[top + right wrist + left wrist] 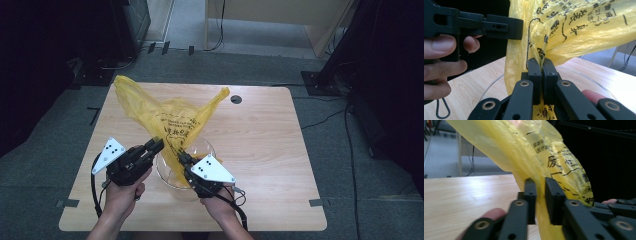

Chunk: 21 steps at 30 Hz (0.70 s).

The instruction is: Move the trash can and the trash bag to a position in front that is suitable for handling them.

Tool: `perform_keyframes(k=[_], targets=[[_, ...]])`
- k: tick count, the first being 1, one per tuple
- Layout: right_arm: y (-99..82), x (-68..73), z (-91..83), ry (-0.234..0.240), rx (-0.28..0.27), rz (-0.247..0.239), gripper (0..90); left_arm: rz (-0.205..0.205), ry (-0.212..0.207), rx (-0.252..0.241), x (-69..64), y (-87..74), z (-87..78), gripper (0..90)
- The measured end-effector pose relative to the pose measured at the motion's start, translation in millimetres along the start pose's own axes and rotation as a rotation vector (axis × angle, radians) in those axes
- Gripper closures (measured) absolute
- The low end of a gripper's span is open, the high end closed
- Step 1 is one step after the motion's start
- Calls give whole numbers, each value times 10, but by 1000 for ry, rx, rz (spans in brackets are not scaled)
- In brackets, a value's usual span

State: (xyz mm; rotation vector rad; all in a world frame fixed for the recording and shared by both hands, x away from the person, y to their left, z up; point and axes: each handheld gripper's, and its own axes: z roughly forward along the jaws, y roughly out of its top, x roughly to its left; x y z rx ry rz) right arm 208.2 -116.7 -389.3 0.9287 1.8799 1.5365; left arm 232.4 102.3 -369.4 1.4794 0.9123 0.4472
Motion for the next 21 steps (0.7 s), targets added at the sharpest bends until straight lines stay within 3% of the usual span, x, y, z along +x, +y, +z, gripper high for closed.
perform_keyframes(k=[7,10,15,18,21], targets=[[11,-49,-27,23,16,2,678,108,91,-25,-39,-2,-32,900],[17,-107,-61,43,31,0,609,126,121,-40,-22,3,-56,900],[34,-236,-160,82,59,28,563,153,163,-49,-8,-2,-72,900],[34,-324,-246,108,69,21,550,156,180,-60,9,1,-90,900],[38,-415,-345,105,68,22,558,165,186,-68,22,10,-110,900]])
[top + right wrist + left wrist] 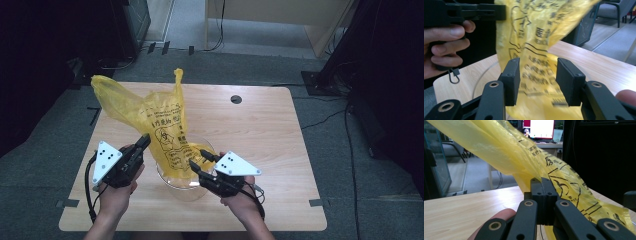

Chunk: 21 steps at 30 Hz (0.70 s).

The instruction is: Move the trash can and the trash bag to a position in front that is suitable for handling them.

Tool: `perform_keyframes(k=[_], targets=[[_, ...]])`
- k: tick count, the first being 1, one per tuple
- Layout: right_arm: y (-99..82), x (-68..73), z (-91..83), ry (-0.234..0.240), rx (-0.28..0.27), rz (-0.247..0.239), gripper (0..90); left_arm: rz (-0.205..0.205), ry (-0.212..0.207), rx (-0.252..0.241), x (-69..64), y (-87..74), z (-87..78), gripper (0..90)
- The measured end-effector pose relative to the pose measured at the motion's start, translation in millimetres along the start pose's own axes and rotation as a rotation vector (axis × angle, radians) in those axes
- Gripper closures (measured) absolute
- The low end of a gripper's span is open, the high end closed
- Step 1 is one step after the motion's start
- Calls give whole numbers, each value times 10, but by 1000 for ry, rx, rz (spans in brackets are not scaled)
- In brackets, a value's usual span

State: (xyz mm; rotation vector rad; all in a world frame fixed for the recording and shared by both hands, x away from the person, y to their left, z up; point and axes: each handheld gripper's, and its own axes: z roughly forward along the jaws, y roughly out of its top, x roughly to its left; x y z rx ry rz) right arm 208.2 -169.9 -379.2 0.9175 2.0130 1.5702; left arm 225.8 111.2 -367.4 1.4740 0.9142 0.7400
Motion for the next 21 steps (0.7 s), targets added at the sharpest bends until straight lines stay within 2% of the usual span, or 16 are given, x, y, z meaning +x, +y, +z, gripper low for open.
perform_keyframes(k=[3,7,10,13,14,15,16,17,19,21], targets=[[-6,-124,-123,-35,-18,27,618,6,-2,-7,-4,7,-12,900],[-49,-315,-223,-129,-27,86,715,17,0,-11,-29,7,-15,900],[-109,-429,-242,-173,-8,156,732,20,-2,-12,-35,8,-20,900],[-177,-486,-217,-175,29,203,729,19,0,-15,-38,12,-22,900],[-177,-486,-217,-175,29,203,729,19,0,-15,-38,12,-22,900],[-213,-487,-192,-166,46,218,762,21,0,-16,-44,12,-22,900],[-213,-487,-192,-166,46,218,762,21,0,-16,-44,12,-22,900],[-238,-463,-164,-172,58,214,835,20,-2,-16,-51,13,-21,900],[-249,-428,-145,-172,56,200,900,23,-4,-17,-56,13,-21,900],[-249,-396,-126,-173,57,181,900,24,-6,-19,-67,14,-22,900]])
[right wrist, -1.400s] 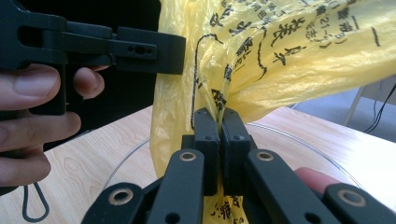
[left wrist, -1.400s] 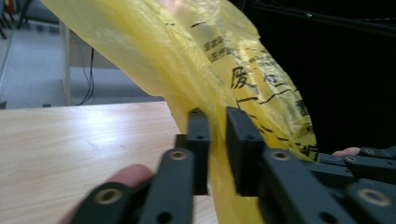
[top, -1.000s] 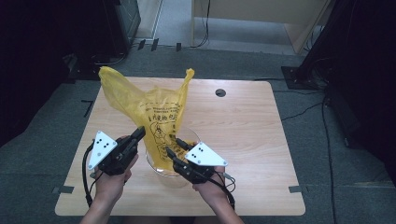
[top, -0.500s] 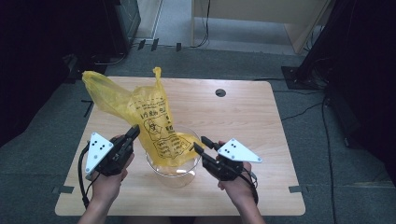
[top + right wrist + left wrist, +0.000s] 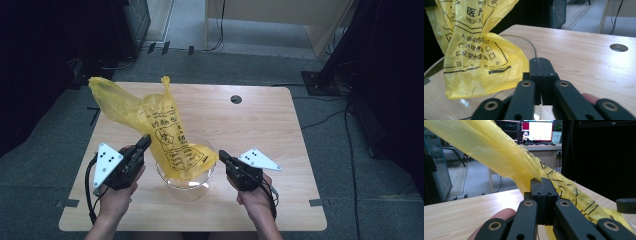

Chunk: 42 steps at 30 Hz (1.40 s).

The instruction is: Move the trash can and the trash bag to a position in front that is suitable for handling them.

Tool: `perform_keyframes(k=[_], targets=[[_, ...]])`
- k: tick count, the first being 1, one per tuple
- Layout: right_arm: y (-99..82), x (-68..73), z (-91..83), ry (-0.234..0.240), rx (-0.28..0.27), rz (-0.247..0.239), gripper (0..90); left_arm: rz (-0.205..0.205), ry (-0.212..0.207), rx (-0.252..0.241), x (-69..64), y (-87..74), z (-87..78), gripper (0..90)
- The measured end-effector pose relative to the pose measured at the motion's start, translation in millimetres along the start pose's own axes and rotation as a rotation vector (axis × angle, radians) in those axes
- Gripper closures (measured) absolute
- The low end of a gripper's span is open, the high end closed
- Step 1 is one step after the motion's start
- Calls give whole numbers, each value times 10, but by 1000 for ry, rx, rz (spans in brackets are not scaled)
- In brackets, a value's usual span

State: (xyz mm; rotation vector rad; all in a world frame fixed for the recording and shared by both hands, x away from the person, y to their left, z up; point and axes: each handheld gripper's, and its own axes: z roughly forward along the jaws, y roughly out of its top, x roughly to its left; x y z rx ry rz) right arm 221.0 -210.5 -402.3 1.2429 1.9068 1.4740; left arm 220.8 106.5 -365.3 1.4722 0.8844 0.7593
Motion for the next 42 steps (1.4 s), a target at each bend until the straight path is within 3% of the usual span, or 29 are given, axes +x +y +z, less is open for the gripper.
perform_keyframes(k=[10,13,19,20,22,23,26,29,30,34,42], targets=[[-20,197,100,21,15,-73,900,20,-23,13,-70,-32,18,900],[-12,174,76,38,-6,-55,814,27,-29,18,-93,-54,20,900],[-18,125,3,46,-30,-50,728,38,-103,49,-206,-216,-28,899],[-20,115,-2,47,-30,-50,710,38,-128,53,-226,-244,-44,880],[-24,101,-8,48,-28,-43,688,28,-188,44,-254,-302,-88,740],[-26,93,-8,50,-29,-43,674,24,-197,38,-268,-325,-107,652],[-32,89,-10,56,-21,-42,638,3,-188,34,-274,-347,-139,437],[-32,89,-10,59,-21,-41,631,1,-162,28,-263,-318,-158,339],[-29,92,-13,62,-24,-38,629,-18,-137,13,-242,-273,-174,308],[-17,91,-28,62,-30,-35,627,-50,-112,-22,-198,-200,-214,291],[16,64,-63,55,-43,-27,624,-52,-72,-69,-101,-108,-345,307]])
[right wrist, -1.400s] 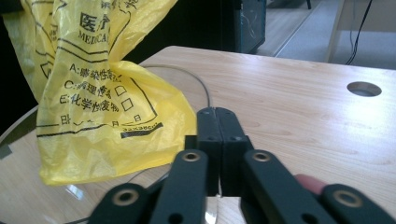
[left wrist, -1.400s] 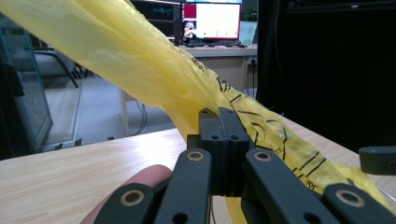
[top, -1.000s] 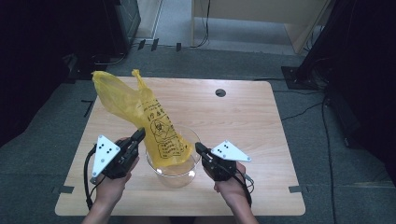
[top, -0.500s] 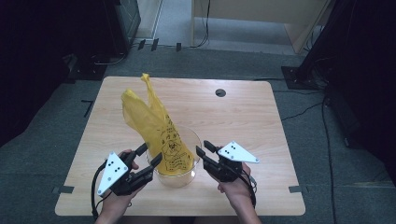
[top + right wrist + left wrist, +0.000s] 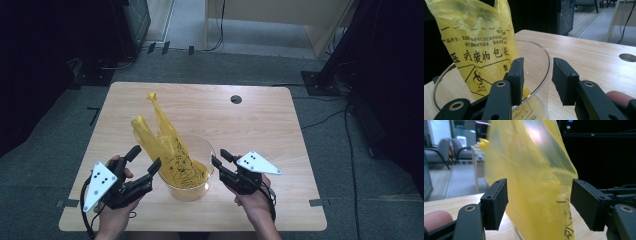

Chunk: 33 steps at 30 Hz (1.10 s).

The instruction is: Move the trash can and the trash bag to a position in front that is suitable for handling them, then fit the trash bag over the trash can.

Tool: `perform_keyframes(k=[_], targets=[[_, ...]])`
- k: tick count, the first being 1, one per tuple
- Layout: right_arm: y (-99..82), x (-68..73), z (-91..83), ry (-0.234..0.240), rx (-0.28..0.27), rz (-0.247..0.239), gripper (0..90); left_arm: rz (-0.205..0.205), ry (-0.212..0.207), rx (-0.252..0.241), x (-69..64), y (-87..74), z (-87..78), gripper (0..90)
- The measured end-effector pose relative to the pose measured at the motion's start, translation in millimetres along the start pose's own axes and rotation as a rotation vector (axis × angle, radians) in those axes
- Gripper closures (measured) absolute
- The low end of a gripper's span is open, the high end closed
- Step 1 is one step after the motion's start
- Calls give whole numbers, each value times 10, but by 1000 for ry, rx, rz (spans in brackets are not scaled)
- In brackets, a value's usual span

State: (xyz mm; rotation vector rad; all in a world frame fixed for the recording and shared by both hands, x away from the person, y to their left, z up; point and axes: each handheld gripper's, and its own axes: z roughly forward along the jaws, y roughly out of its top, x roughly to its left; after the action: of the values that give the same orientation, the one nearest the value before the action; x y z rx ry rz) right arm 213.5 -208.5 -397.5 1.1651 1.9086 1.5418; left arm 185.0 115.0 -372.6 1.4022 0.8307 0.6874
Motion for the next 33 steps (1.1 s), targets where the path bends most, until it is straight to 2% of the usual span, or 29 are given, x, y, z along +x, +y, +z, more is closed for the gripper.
perform_keyframes(k=[3,4,6,11,14,15,16,19,22,28,30,31,32,33], targets=[[40,-7,0,-10,-10,3,624,-12,58,-17,137,74,-58,314],[40,-7,0,-10,-10,3,624,-12,58,-17,137,74,-58,317],[79,2,11,-13,-19,6,623,-41,89,-20,239,128,-55,319],[168,48,65,-8,-25,9,619,-56,62,1,316,213,78,320],[229,96,96,-4,-33,6,616,-90,15,5,336,224,171,355],[248,112,106,-4,-34,4,615,-90,15,5,336,224,171,408],[264,131,116,0,-35,3,614,-93,-32,14,321,203,208,533],[303,188,155,9,-32,-7,614,-55,-63,48,233,147,258,762],[335,255,196,19,-27,-17,614,-36,-75,57,181,89,259,899],[406,386,275,39,-23,-30,614,-12,-96,78,124,-19,212,900],[431,420,295,44,-24,-31,614,-8,-88,72,114,-37,178,900],[431,420,295,44,-24,-31,614,-8,-88,72,114,-37,178,873],[466,461,315,49,-26,-38,610,-24,-49,41,127,-39,120,771],[475,473,319,51,-27,-41,609,-32,-31,29,153,-29,90,726]])
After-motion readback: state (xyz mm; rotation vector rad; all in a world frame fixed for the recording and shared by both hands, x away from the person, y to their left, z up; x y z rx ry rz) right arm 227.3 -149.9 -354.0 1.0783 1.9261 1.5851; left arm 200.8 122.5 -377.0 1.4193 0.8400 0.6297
